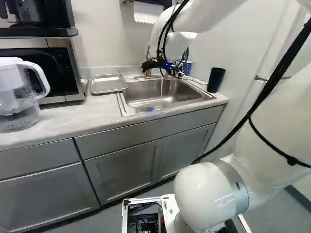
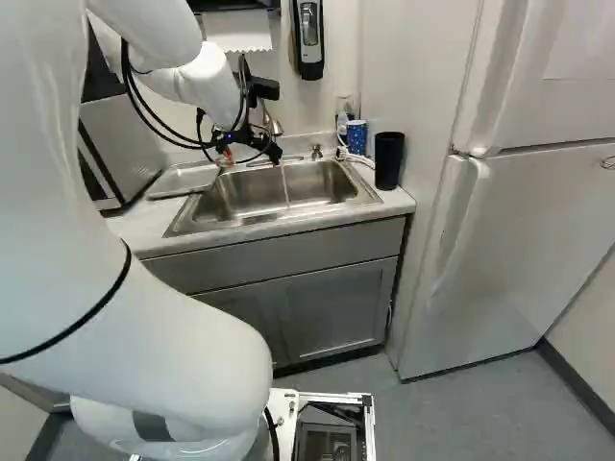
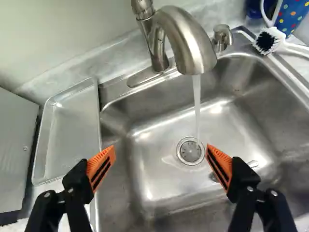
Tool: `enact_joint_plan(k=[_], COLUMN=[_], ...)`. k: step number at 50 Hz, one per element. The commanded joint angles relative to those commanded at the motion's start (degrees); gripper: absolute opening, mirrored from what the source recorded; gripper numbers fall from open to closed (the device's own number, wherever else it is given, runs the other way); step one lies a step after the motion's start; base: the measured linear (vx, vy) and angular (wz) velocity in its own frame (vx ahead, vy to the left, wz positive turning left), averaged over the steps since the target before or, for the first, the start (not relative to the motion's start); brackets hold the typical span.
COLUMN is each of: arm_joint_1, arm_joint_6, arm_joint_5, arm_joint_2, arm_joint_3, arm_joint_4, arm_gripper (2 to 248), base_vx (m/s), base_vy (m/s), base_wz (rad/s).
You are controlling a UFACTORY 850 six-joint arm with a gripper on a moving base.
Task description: Rinse the cup and place it in the tray
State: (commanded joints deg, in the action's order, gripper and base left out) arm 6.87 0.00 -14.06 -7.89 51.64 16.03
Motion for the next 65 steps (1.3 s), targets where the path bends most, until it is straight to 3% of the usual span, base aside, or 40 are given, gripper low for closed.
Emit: enact_joint_plan(k=[43,65], arm_joint_1=[0.4,1.2], arm_joint_6=[0.0,0.0], arm_joint_5=[0.0,0.6], arm_joint_2=[-0.1,-0.6], arm_joint_3=[-0.1,-0.6], arm_joint_4=[11.4,15.5], arm_gripper=[247,247], base_vx=[0.000,0.000], base_vy=[0.000,0.000], base_wz=[0.000,0.000])
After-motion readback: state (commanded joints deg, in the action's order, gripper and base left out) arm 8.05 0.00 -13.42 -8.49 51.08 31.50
